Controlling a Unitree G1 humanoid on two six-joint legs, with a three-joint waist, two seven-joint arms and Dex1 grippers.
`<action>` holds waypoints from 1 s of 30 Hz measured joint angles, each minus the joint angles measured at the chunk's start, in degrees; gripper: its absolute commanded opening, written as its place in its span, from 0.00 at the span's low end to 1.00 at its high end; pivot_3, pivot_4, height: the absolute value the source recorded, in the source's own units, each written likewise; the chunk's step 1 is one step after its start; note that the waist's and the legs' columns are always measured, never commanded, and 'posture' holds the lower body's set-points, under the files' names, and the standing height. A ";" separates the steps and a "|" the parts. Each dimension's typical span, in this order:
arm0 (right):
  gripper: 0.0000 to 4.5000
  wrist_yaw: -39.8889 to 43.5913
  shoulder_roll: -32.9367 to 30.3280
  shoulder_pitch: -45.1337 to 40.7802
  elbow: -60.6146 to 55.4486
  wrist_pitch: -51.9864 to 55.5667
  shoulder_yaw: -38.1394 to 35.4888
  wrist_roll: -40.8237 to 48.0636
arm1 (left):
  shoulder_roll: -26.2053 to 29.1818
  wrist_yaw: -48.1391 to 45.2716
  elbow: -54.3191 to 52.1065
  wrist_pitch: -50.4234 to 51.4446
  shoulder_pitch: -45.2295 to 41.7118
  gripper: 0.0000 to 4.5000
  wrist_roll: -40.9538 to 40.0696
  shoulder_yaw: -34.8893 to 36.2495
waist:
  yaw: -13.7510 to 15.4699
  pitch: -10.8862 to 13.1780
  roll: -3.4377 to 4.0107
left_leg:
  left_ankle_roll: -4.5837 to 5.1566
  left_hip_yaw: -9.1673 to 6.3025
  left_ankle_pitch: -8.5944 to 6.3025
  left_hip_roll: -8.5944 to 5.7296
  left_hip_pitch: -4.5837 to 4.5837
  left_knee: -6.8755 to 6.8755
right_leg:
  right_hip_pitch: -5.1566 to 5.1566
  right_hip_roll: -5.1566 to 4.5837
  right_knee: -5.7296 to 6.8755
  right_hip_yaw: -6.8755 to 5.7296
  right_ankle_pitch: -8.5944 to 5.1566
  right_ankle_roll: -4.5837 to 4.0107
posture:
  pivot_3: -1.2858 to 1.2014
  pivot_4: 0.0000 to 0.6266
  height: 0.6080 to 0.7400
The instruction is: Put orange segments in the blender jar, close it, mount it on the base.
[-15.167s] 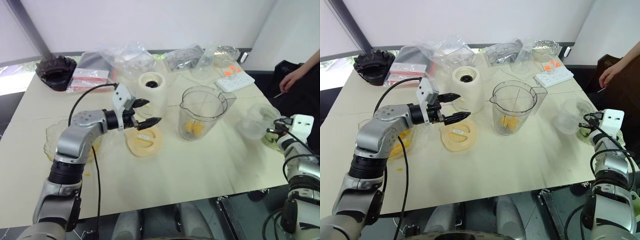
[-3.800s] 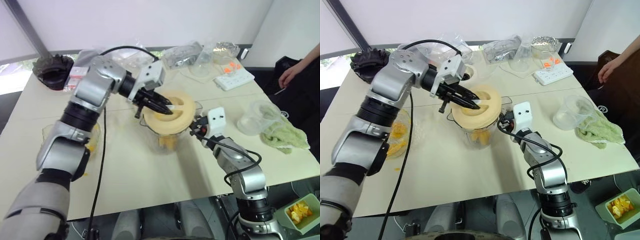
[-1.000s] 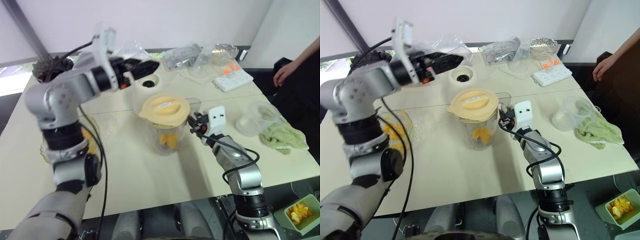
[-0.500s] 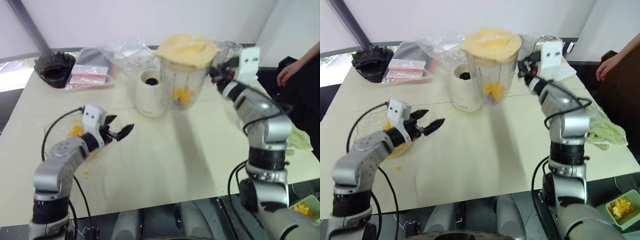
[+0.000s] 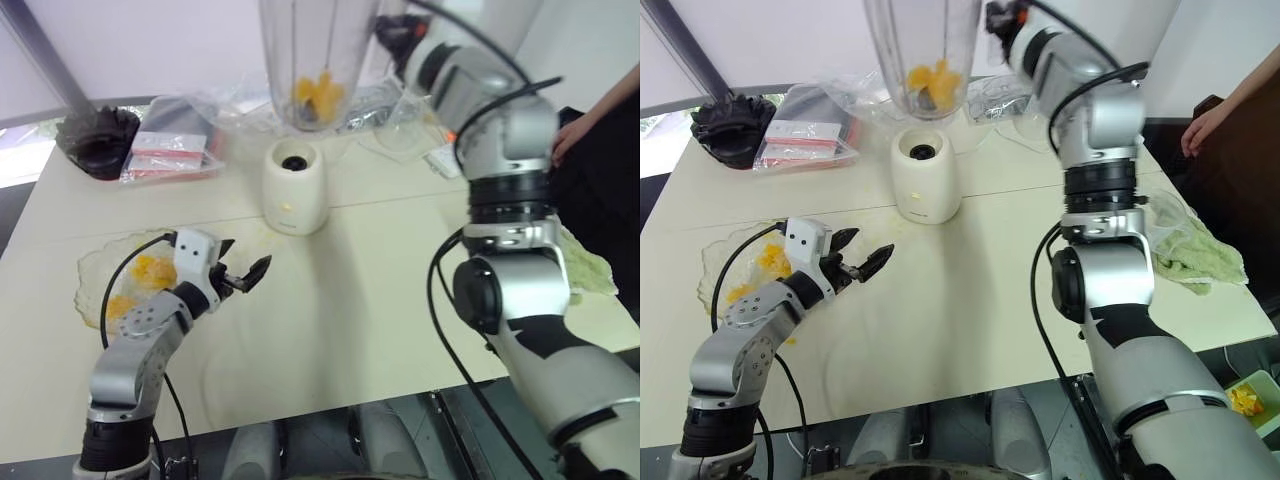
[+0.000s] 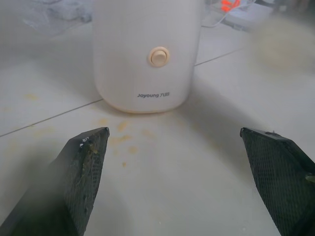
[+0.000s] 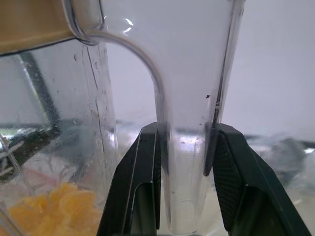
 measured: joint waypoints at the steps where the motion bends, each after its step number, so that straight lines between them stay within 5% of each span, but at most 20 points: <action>1: 0.19 -0.42 0.69 -0.35 2.29 -1.25 0.39 -0.56 | 0.02 0.29 -0.08 0.00 0.20 0.99 0.01 0.00 | 0.00 0.00 0.00 | 0.00 0.01 0.00 -0.01 -0.01 0.00 | 0.00 -0.04 -0.01 0.00 0.00 0.00 | 0.52 0.24 1.00; 16: 0.19 -2.99 3.80 -3.23 24.09 -18.59 0.93 -5.02 | 2.31 2.17 -2.52 -0.03 3.20 0.99 0.52 -0.12 | -0.43 0.05 0.01 | -0.01 -0.03 0.00 -0.07 -0.02 -0.01 | 0.01 -0.28 0.00 -0.17 -0.03 -0.05 | 0.52 0.24 1.00; 30: 0.19 -3.12 5.01 -1.21 22.06 -19.06 1.85 -6.35 | 2.53 3.18 -3.18 -0.04 2.94 0.99 0.95 -0.38 | -0.53 0.06 0.02 | -0.01 -0.03 0.00 -0.07 0.00 -0.02 | 0.01 -0.26 0.02 -0.18 -0.01 -0.02 | 0.52 0.24 1.00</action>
